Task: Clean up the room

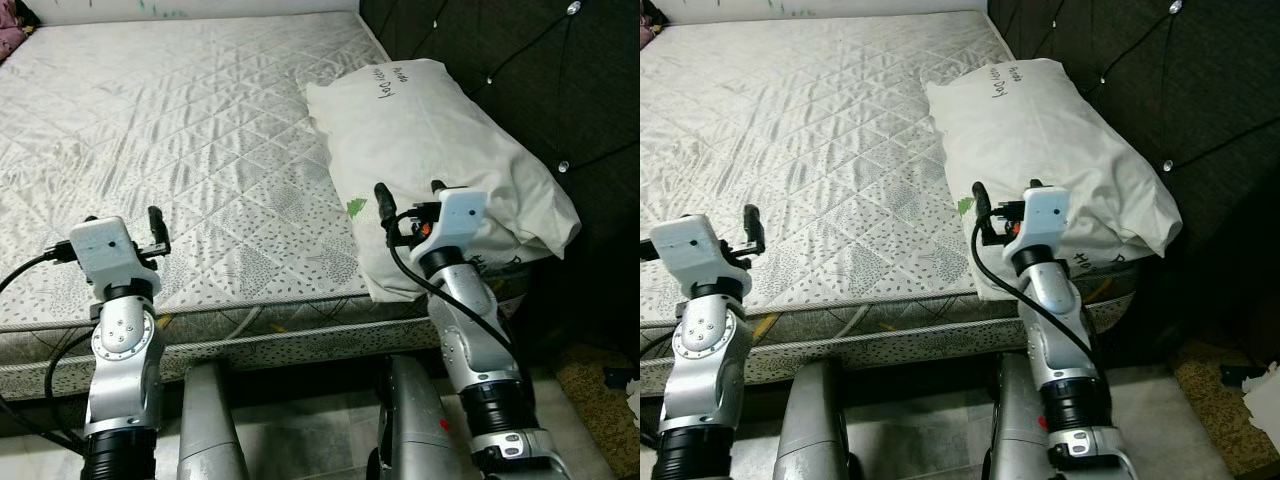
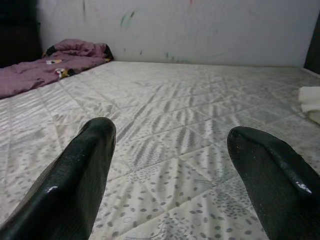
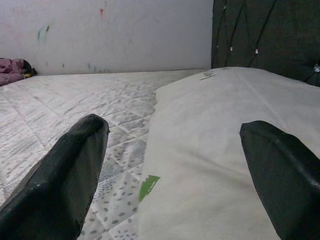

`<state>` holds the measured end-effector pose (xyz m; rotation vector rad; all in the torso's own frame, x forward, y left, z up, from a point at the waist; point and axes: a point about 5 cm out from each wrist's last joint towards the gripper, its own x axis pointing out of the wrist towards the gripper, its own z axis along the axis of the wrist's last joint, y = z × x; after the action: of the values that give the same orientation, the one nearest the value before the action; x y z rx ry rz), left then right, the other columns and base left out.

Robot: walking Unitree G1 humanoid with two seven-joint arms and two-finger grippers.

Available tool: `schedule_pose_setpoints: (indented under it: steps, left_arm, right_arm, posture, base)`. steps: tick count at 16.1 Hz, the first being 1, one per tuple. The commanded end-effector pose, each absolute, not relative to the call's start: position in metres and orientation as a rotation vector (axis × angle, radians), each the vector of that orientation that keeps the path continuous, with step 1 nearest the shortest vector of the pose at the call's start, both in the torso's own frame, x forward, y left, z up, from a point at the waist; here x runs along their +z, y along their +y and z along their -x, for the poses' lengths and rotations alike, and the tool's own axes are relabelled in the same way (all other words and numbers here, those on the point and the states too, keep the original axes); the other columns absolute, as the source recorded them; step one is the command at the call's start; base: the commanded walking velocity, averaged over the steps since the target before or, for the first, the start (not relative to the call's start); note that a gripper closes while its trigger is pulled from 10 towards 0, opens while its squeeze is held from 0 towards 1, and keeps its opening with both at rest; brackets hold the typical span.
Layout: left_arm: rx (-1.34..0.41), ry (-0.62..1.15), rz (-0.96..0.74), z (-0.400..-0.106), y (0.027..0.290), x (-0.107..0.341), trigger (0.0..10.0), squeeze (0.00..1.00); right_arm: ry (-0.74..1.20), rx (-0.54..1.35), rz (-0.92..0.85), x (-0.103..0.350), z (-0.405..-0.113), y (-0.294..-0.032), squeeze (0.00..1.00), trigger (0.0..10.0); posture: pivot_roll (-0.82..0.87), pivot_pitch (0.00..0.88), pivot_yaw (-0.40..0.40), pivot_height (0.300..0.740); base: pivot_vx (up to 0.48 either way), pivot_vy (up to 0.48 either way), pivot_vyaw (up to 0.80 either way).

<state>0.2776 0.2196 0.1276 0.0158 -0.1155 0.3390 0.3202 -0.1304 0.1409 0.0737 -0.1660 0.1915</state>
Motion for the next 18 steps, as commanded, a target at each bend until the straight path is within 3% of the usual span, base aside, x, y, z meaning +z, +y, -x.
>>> schedule_pose_setpoints:
  steps: [1,10,18]
  left_arm:
    - [0.348,-0.096,-0.020,-0.277,0.223,0.125,10.0,0.00]
    - [0.322,-0.046,-0.023,-0.273,0.216,0.117,10.0,0.00]
    - [0.323,0.000,-0.035,-0.278,0.210,0.109,10.0,0.00]
  right_arm:
    - [-0.188,0.211,-0.080,0.150,-0.321,-0.127,0.00,10.0]
    - [-0.173,0.255,-0.101,0.155,-0.323,-0.114,0.00,10.0]
    - [-0.167,0.228,-0.074,0.155,-0.326,-0.122,0.00,10.0]
  posture:
    - [-0.06,0.000,-0.006,0.541]
    - [-0.07,0.000,-0.011,0.642]
    - [-0.08,0.000,-0.009,0.740]
  base:
    - [0.000,0.000,0.00]
    - [0.000,0.000,0.00]
    - [0.000,0.000,0.00]
